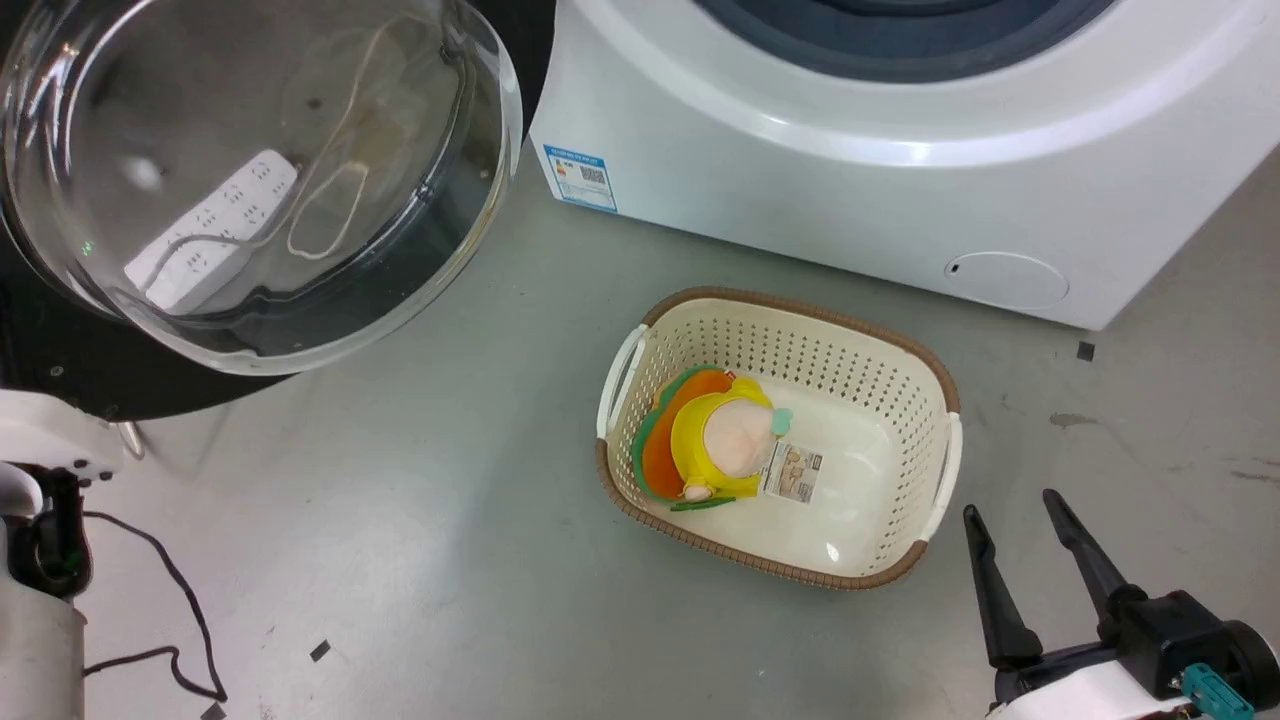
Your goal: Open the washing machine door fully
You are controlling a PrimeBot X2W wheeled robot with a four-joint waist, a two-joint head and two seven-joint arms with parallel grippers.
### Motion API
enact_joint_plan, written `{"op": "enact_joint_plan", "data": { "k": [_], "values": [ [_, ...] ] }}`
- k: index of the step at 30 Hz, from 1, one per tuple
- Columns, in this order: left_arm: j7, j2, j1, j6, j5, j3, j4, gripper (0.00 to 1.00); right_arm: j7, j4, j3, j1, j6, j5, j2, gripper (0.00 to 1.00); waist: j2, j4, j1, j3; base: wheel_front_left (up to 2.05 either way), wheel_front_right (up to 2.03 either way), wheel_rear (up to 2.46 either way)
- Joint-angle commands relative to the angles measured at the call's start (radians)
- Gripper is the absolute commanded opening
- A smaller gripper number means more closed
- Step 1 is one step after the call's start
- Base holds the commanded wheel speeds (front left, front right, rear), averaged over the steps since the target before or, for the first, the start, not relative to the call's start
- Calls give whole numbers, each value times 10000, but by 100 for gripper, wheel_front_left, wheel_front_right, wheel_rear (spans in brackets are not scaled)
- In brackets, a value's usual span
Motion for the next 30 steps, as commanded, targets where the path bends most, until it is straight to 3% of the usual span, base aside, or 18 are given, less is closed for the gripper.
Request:
{"op": "enact_joint_plan", "data": {
  "k": [1, 9, 17, 21, 30],
  "values": [
    [-137, 11, -74, -59, 21, -12, 197, 0, -13, -3, -33, -83, 10, -11, -21, 100, 0, -54, -3, -116, 0, 0, 0],
    [-323, -369, 607, -304, 497, -424, -41, 0, -192, 182, -365, -78, 10, 125, 81, 100, 0, -346, -3, -1149, 0, 0, 0],
    [-341, -1372, 2130, -485, 1124, -785, -2539, 0, -297, -28, -843, -26, 10, 156, 162, 100, 0, -958, -3, -2408, 0, 0, 0],
    [-342, -2127, 3399, -522, 1545, -1275, -4099, 0, -308, -374, -948, 101, 10, 167, 190, 100, 0, -1629, -3, -2990, 0, 0, 0],
    [-343, -2820, 4879, -429, 1931, -1862, -5217, 0, -310, -620, -897, 541, 10, 363, 205, 100, 0, -2523, -3, -3386, 0, 0, 0]
  ]
}}
